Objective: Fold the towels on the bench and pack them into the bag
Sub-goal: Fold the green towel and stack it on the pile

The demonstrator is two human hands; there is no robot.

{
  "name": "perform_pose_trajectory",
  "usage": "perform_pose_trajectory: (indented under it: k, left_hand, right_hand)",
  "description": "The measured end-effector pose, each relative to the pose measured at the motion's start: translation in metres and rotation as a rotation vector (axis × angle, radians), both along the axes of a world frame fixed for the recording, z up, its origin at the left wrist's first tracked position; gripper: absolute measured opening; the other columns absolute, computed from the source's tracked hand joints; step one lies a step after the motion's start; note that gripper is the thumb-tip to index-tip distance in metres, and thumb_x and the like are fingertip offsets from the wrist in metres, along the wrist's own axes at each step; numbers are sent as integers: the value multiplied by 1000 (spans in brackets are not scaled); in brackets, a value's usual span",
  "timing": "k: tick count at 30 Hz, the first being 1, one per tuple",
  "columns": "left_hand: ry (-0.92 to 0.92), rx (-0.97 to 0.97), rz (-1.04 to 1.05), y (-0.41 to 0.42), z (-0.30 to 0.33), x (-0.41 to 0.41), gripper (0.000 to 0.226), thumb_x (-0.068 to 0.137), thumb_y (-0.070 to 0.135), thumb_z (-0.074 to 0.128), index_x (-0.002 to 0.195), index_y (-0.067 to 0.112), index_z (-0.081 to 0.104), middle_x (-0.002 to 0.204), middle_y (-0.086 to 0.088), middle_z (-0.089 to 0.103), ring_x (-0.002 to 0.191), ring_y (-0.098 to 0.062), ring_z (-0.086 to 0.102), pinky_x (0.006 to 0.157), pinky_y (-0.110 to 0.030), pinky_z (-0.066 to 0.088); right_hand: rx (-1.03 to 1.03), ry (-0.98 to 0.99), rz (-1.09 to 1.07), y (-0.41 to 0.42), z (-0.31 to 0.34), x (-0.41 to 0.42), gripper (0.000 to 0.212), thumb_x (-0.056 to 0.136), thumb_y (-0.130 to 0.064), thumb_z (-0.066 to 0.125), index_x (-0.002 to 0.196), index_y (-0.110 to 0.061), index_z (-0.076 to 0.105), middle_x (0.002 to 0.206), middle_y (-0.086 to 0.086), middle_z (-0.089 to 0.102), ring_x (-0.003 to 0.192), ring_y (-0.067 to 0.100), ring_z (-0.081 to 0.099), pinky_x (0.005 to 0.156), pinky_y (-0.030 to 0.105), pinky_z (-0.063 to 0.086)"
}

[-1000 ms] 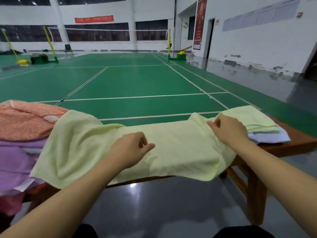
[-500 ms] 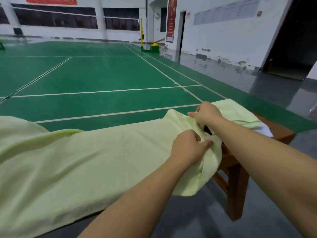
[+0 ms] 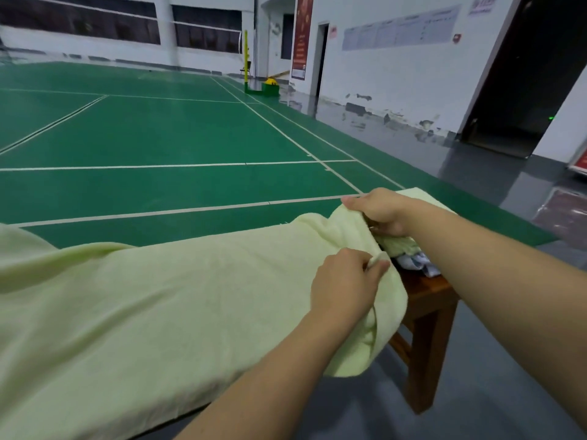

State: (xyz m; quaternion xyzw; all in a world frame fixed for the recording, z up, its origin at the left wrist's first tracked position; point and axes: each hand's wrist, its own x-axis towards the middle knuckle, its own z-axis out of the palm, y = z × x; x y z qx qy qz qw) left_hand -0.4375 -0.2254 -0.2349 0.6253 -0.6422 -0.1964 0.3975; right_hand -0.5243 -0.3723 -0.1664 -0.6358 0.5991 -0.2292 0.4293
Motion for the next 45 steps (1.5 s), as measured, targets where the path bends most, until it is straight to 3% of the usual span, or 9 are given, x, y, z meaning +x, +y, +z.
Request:
perform_pose_trajectory:
  k: [7, 9, 11, 14, 21, 30, 35, 39, 45]
  left_hand:
    - [500, 56, 46, 6, 7, 19, 37, 93, 39, 63, 66, 13, 60, 62, 0, 55, 61, -17, 50, 60, -32, 39]
    - [809, 156, 21, 8, 12, 22, 28, 84, 41, 66, 86, 13, 70, 84, -4, 70, 78, -18, 63, 71, -33, 48]
    - [1101, 277, -80, 8, 14, 22, 48, 75, 45, 68, 113, 15, 72, 110, -6, 75, 105, -23, 68, 95, -40, 52]
    - [1320, 335, -322, 17, 19, 18, 56, 85, 44, 72, 132, 13, 66, 128, -8, 70, 121, -27, 65, 113, -45, 42]
    - [1410, 409, -456, 31, 29, -5, 53, 95, 51, 61, 135, 17, 64, 130, -8, 69, 124, -27, 63, 114, -45, 42]
    - [1447, 467, -479, -13, 38, -51, 69, 83, 61, 72, 135, 15, 65, 137, -15, 63, 133, -35, 55, 114, -49, 41]
    - [1386, 384, -419, -9, 44, -38, 65, 82, 56, 76, 134, 18, 65, 133, -9, 66, 131, -30, 57, 113, -50, 42]
    - [1313, 310, -323, 22, 56, -4, 55, 89, 54, 69, 131, 18, 68, 131, -5, 68, 130, -27, 57, 115, -51, 40]
    - [1208, 134, -166, 104, 82, 57, 39, 98, 43, 59, 122, 14, 71, 106, -4, 75, 94, -15, 69, 80, -38, 58]
  right_hand:
    - [-104, -319, -178, 1, 12, -5, 32, 73, -19, 90, 100, -10, 78, 94, 15, 77, 79, 26, 70, 83, 44, 61]
    - [-101, -423, -206, 1, 20, -12, 43, 72, -9, 89, 112, -6, 74, 99, 18, 76, 86, 27, 72, 85, 46, 61]
    - [-104, -522, -211, 5, 28, -18, 53, 76, 0, 84, 125, 0, 64, 105, 19, 73, 86, 27, 74, 77, 39, 62]
    - [-91, -622, -191, 11, 36, -26, 68, 78, 4, 81, 139, 3, 50, 111, 21, 68, 86, 27, 74, 72, 38, 62]
    - [53, -664, -188, -5, 44, -38, 55, 84, 2, 75, 133, 10, 53, 98, 20, 71, 73, 26, 74, 58, 33, 60]
    - [-77, -637, -394, -38, 64, -89, 42, 82, 1, 78, 120, 10, 63, 109, 21, 72, 75, 23, 70, 54, 31, 59]
    - [-108, -557, -290, -36, 78, -78, 64, 83, -4, 78, 139, 9, 49, 119, 17, 68, 88, 20, 69, 56, 28, 58]
    - [-75, -583, -174, -13, 81, -27, 51, 84, -4, 77, 129, 0, 53, 107, 13, 68, 82, 20, 68, 51, 25, 57]
    - [-67, -529, 58, 47, 82, 90, 70, 84, -7, 79, 144, 4, 44, 133, 17, 60, 94, 21, 65, 69, 31, 58]
